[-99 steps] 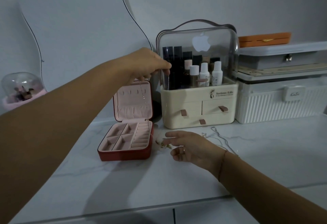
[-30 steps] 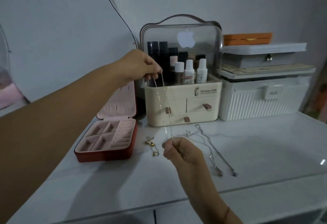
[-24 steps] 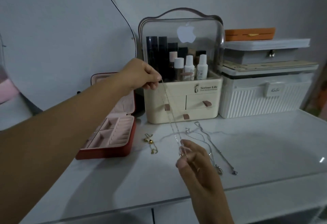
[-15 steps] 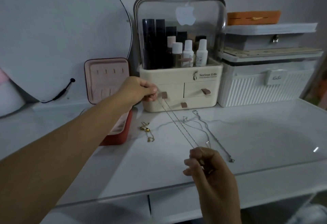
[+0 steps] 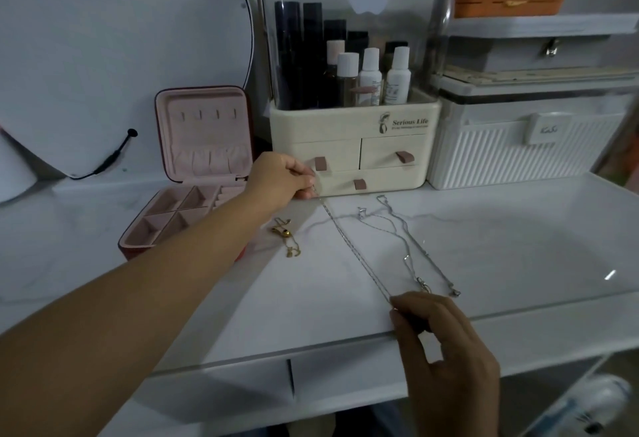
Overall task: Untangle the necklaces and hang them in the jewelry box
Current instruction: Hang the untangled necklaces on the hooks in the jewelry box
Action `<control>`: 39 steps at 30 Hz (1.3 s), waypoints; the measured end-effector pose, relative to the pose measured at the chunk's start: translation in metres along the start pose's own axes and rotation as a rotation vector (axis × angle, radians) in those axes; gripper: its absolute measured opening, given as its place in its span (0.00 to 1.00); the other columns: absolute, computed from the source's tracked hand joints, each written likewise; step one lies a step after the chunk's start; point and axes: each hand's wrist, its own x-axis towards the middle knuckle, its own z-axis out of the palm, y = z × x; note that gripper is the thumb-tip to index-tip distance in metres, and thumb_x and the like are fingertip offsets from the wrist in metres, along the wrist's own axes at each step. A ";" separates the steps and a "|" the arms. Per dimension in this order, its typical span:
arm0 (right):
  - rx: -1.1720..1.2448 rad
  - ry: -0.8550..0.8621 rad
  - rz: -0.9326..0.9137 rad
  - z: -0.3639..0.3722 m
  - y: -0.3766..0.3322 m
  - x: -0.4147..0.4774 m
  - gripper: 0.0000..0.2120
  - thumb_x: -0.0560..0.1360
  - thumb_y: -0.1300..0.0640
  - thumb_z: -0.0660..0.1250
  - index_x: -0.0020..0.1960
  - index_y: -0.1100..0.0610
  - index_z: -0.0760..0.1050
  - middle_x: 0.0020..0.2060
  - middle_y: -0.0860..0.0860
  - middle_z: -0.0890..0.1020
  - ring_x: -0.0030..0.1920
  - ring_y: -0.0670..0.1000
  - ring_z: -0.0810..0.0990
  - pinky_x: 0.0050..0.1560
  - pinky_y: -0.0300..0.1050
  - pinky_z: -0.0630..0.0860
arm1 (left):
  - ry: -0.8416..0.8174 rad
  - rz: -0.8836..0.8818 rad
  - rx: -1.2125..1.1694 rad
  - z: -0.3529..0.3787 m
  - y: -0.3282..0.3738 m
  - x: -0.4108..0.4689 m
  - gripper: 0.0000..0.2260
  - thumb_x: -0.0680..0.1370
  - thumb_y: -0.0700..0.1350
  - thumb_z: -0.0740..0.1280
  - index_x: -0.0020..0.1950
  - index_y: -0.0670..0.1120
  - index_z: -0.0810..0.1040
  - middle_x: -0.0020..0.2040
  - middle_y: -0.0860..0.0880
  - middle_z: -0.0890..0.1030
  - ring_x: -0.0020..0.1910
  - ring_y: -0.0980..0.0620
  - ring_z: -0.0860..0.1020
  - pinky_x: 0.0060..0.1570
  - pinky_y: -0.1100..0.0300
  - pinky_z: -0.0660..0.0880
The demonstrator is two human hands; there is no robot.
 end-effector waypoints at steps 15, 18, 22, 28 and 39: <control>-0.172 -0.089 -0.081 0.019 0.015 0.000 0.14 0.73 0.59 0.58 0.44 0.58 0.83 0.43 0.49 0.82 0.46 0.44 0.72 0.45 0.38 0.72 | 0.123 0.374 0.518 0.032 -0.029 -0.009 0.08 0.74 0.33 0.67 0.47 0.43 0.83 0.47 0.51 0.82 0.46 0.55 0.77 0.49 0.64 0.72; -0.195 -0.079 -0.087 0.021 0.015 0.000 0.15 0.72 0.60 0.57 0.44 0.59 0.83 0.43 0.51 0.83 0.45 0.46 0.71 0.46 0.39 0.71 | 0.114 0.513 0.805 0.035 -0.030 -0.006 0.07 0.74 0.32 0.65 0.46 0.41 0.81 0.47 0.45 0.81 0.48 0.47 0.76 0.44 0.56 0.73; -0.217 -0.070 -0.091 0.022 0.015 0.000 0.15 0.72 0.60 0.56 0.44 0.59 0.83 0.43 0.52 0.83 0.46 0.47 0.71 0.47 0.37 0.70 | 0.151 0.555 0.974 0.031 -0.027 -0.001 0.03 0.75 0.37 0.67 0.48 0.41 0.79 0.48 0.46 0.79 0.49 0.46 0.76 0.42 0.54 0.73; -0.230 -0.076 -0.111 0.023 0.015 -0.002 0.16 0.72 0.61 0.57 0.46 0.61 0.83 0.45 0.53 0.83 0.48 0.49 0.71 0.49 0.37 0.68 | 0.098 0.372 0.661 0.000 -0.018 -0.010 0.02 0.75 0.45 0.69 0.44 0.48 0.81 0.40 0.53 0.80 0.39 0.55 0.75 0.39 0.61 0.69; -0.139 -0.186 0.009 0.017 -0.015 0.024 0.08 0.72 0.62 0.70 0.51 0.55 0.81 0.49 0.47 0.79 0.52 0.47 0.73 0.47 0.37 0.72 | -0.372 0.206 0.658 -0.062 -0.007 -0.040 0.11 0.68 0.51 0.76 0.49 0.53 0.82 0.45 0.57 0.82 0.46 0.60 0.77 0.45 0.66 0.71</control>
